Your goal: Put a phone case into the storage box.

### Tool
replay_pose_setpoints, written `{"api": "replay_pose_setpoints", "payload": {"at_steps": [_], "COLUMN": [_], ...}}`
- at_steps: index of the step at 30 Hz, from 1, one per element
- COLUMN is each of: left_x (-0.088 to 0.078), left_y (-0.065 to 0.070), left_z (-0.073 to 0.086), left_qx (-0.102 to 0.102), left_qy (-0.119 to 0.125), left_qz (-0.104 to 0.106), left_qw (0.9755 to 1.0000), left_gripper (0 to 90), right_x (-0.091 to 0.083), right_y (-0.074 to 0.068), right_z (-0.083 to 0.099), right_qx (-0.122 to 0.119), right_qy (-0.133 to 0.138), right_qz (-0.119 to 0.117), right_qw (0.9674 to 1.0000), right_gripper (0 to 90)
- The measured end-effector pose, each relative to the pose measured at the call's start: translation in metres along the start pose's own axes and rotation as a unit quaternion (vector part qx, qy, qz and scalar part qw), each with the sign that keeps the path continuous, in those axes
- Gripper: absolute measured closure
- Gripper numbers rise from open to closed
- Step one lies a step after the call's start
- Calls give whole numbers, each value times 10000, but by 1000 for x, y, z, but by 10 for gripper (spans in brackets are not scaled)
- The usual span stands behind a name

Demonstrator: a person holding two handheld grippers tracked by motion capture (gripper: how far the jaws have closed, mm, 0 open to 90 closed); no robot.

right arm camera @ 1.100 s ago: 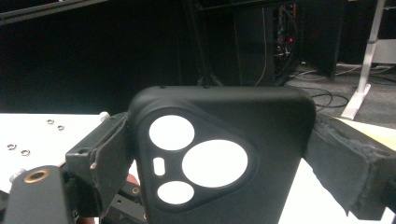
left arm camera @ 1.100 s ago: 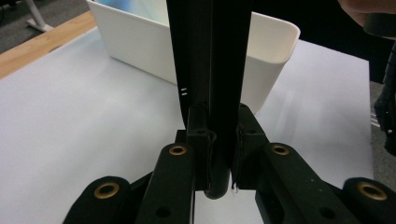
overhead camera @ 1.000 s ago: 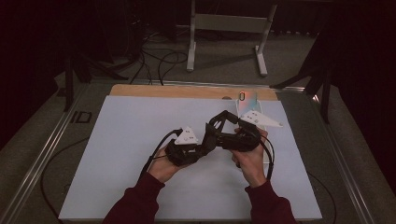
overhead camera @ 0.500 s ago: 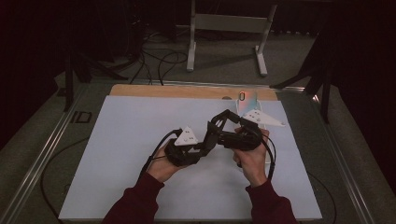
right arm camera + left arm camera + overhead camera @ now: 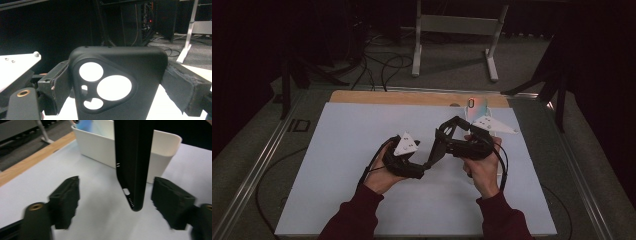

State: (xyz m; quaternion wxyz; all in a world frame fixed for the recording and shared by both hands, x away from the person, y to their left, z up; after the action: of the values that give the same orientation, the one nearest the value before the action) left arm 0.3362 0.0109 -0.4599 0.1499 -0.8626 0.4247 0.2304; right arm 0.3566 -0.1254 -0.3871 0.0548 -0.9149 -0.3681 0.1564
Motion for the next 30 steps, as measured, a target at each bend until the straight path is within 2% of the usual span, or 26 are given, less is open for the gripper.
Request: {"api": "replay_pose_setpoints", "payload": {"at_steps": [3, 11, 25, 30], "left_x": [-3, -10, -26, -29], "left_y": [-5, -14, -36, -43], "left_z": [1, 4, 13, 19], "left_qx": [-59, -149, -254, -288], "left_qy": [-7, 20, 191, 137], "left_qz": [-155, -244, -694, -823], "left_qw": [9999, 9996, 9971, 9961], "left_gripper": [142, 10, 0, 0], "right_x": [0, -1, 1, 2], "right_y": [0, 3, 12, 16], "right_z": [-1, -5, -9, -11], "right_qx": [-34, -53, -143, -142], "right_qy": [-5, -17, -34, -27], "right_qz": [3, 55, 205, 264], "right_qw": [10000, 10000, 9997, 9995], "right_gripper": [137, 137, 138, 138]}}
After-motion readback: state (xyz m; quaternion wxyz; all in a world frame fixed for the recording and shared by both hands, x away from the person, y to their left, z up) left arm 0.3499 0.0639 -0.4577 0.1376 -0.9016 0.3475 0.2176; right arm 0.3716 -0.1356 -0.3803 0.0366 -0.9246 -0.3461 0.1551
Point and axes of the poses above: each handheld gripper's, and its own axes: x roughly forward along the jaws, z roughly out of its underside, y roughly to its right, the point moved 7 cm from there along x, roughly forward along the jaws, and after that the axes turned 3 degrees about -z, right-handed, at the moved point
